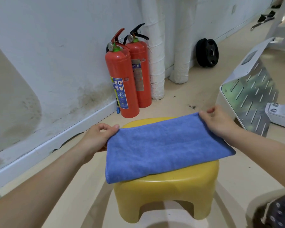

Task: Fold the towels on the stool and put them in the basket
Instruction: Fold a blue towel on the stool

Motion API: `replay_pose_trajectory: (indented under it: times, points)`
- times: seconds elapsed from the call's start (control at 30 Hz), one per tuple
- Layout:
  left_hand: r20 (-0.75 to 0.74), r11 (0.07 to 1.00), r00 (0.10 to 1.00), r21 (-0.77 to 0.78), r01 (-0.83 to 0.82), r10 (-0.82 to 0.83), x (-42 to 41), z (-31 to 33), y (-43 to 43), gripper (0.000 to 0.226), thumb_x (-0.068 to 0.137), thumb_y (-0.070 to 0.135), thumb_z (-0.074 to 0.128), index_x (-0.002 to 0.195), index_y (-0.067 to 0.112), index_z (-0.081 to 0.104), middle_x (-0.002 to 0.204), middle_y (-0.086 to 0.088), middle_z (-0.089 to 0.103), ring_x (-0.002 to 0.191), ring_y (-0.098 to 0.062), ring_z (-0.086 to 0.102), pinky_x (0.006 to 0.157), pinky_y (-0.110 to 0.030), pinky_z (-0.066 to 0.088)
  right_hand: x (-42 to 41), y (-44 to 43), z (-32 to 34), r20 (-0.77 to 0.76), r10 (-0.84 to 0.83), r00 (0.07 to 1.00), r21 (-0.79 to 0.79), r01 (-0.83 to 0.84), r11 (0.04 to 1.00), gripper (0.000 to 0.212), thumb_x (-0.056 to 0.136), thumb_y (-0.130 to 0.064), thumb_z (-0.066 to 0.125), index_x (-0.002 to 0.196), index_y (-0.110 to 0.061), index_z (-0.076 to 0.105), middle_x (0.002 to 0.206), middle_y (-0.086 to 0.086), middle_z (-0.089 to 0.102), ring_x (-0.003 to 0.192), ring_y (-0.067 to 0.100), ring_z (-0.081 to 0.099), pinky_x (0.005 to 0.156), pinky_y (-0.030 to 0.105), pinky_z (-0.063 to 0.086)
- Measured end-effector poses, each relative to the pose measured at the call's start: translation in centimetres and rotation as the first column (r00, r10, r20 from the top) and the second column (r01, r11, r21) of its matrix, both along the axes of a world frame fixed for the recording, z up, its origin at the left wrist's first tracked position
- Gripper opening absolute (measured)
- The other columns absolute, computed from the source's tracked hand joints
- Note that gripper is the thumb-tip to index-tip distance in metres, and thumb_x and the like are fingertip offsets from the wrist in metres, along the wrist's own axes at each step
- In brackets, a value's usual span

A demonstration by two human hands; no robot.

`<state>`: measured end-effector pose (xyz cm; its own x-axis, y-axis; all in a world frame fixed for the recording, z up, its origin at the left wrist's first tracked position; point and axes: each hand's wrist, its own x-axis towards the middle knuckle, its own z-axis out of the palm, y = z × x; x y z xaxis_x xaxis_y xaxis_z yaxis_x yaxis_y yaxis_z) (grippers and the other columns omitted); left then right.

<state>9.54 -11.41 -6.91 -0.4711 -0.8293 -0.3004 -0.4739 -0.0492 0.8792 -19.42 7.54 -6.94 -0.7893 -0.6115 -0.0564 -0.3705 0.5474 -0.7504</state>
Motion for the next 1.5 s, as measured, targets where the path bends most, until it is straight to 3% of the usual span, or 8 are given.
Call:
replay_pose_trajectory:
  times: [0.17, 0.43, 0.63, 0.83, 1.03, 1.27, 1.4, 1.5]
  points:
    - [-0.042, 0.980, 0.992, 0.165, -0.112, 0.120, 0.8, 0.7, 1.3, 0.043, 0.080, 0.024, 0.075, 0.114, 0.024, 0.048, 0.081, -0.002, 0.068, 0.067, -0.019, 0.060, 0.062, -0.031, 0.048, 0.1, 1.5, 1.8, 0.426, -0.009, 0.905, 0.202, -0.085, 0.976, 0.037, 0.091, -0.048, 0.053, 0.093, -0.012, 0.059, 0.089, 0.007, 0.065, 0.079, 0.025, 0.062, 0.061, 0.030, 0.048]
    - [0.281, 0.868, 0.960, -0.475, 0.141, -0.002, 1.2, 1.3, 8.1, 0.016, 0.087, 0.030, 0.059, 0.096, 0.034, 0.047, 0.082, 0.003, 0.062, 0.073, -0.016, 0.059, 0.061, -0.033, 0.046, 1.7, 2.5, -0.8, -0.306, 0.180, 0.935, 0.276, -0.094, 0.957, 0.037, 0.100, -0.036, 0.031, 0.099, -0.005, 0.052, 0.101, 0.021, 0.064, 0.094, 0.037, 0.059, 0.080, 0.042, 0.046]
    - [0.295, 0.730, 0.955, -0.650, 0.212, -0.014, 1.5, -0.3, 7.5, 0.023, 0.095, 0.017, 0.051, 0.107, 0.031, 0.066, 0.092, 0.004, 0.053, 0.091, -0.018, 0.053, 0.073, -0.024, 0.034, 1.7, 2.9, -1.1, -0.342, 0.173, 0.923, 0.283, -0.075, 0.956, 0.032, 0.100, -0.037, 0.029, 0.093, -0.010, 0.044, 0.105, 0.023, 0.063, 0.098, 0.040, 0.058, 0.078, 0.041, 0.045]
    - [0.243, 0.850, 0.969, -0.517, 0.102, 0.032, 1.6, -0.1, 7.4, 0.031, 0.093, 0.022, 0.056, 0.124, 0.025, 0.061, 0.121, -0.001, 0.060, 0.112, -0.020, 0.054, 0.092, -0.030, 0.043, 1.8, 2.7, -0.6, -0.206, 0.119, 0.971, 0.299, -0.053, 0.953, 0.040, 0.099, -0.040, 0.034, 0.089, -0.007, 0.053, 0.100, 0.022, 0.063, 0.094, 0.037, 0.059, 0.072, 0.036, 0.042]
    - [-0.038, 0.995, 0.999, 0.101, 0.023, -0.019, 2.4, 2.7, 7.5, 0.028, 0.084, 0.011, 0.069, 0.109, 0.025, 0.069, 0.115, 0.001, 0.067, 0.099, -0.018, 0.067, 0.079, -0.033, 0.056, 1.7, 4.1, 4.2, 0.548, 0.045, 0.835, 0.194, -0.179, 0.964, 0.035, 0.081, -0.034, 0.073, 0.098, -0.007, 0.063, 0.097, 0.009, 0.071, 0.097, 0.027, 0.067, 0.091, 0.039, 0.052]
    - [-0.435, 0.900, 0.889, 0.318, 0.300, -0.142, 1.3, 8.4, 7.3, 0.047, 0.067, -0.009, 0.059, 0.110, 0.008, 0.070, 0.095, -0.010, 0.072, 0.086, -0.019, 0.062, 0.073, -0.027, 0.056, 6.3, 1.5, 10.7, -0.065, 0.312, 0.948, 0.125, -0.303, 0.945, 0.017, 0.082, -0.023, 0.069, 0.094, -0.011, 0.065, 0.090, 0.010, 0.065, 0.070, 0.016, 0.055, 0.054, 0.024, 0.042]
    - [-0.126, 0.843, 0.846, -0.242, 0.479, -0.517, 0.1, 11.7, 9.6, 0.055, 0.077, -0.019, 0.055, 0.116, 0.019, 0.063, 0.071, 0.009, 0.070, 0.067, -0.002, 0.065, 0.066, -0.018, 0.051, 10.3, 1.2, 12.9, -0.016, 0.452, 0.892, -0.124, -0.450, 0.884, 0.013, 0.075, -0.013, 0.073, 0.086, -0.017, 0.069, 0.087, 0.011, 0.073, 0.062, 0.011, 0.055, 0.054, 0.020, 0.043]
    - [0.214, 0.502, 0.873, -0.747, 0.436, -0.439, -0.7, 12.3, 10.7, 0.028, 0.069, 0.026, 0.061, 0.094, 0.034, 0.070, 0.080, 0.013, 0.068, 0.073, 0.000, 0.061, 0.067, -0.023, 0.049, 11.8, 1.7, 13.3, 0.061, 0.503, 0.862, -0.240, -0.476, 0.846, 0.016, 0.072, -0.009, 0.077, 0.084, -0.017, 0.070, 0.077, 0.010, 0.067, 0.065, 0.011, 0.053, 0.058, 0.021, 0.042]
